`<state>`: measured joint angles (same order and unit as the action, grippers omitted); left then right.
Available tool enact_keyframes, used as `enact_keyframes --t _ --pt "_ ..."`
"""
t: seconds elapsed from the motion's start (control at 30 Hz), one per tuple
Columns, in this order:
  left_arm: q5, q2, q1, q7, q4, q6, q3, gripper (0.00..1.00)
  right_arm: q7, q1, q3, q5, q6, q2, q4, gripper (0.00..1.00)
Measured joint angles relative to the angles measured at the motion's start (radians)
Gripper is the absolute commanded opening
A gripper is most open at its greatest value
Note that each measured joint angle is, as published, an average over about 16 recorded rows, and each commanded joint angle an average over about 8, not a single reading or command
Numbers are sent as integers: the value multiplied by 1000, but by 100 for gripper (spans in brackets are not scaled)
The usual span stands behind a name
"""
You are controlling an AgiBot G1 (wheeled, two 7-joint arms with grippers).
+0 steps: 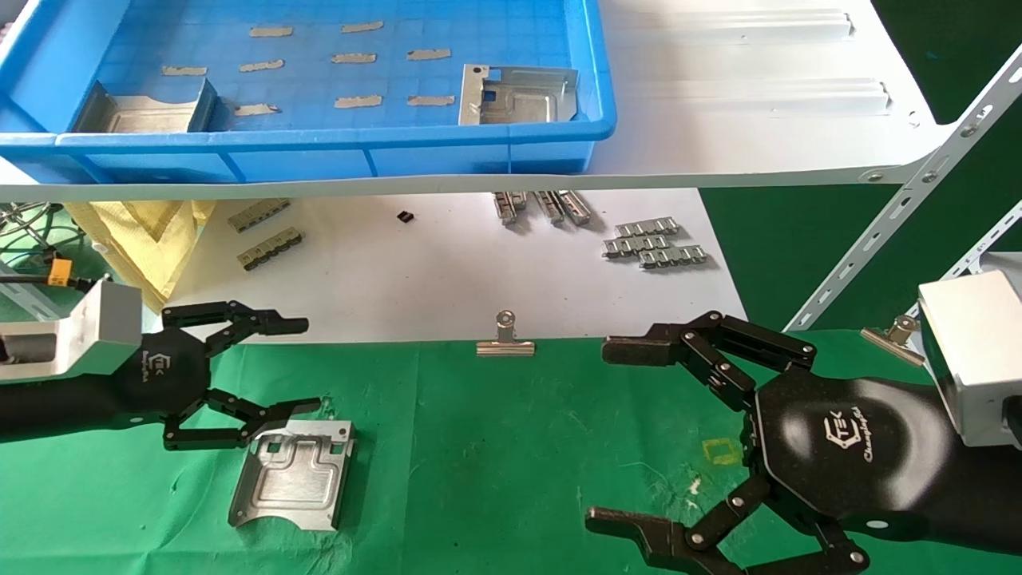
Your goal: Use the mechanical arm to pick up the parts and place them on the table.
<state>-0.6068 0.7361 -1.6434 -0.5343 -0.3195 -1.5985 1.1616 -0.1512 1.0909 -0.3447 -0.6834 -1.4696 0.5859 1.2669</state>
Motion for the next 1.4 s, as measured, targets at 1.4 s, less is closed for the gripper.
enact_keyframes --t 1.4 --pt "-74 -73 336 425 -570 61 -521 100 0 0 -1 0 0 0 0 100"
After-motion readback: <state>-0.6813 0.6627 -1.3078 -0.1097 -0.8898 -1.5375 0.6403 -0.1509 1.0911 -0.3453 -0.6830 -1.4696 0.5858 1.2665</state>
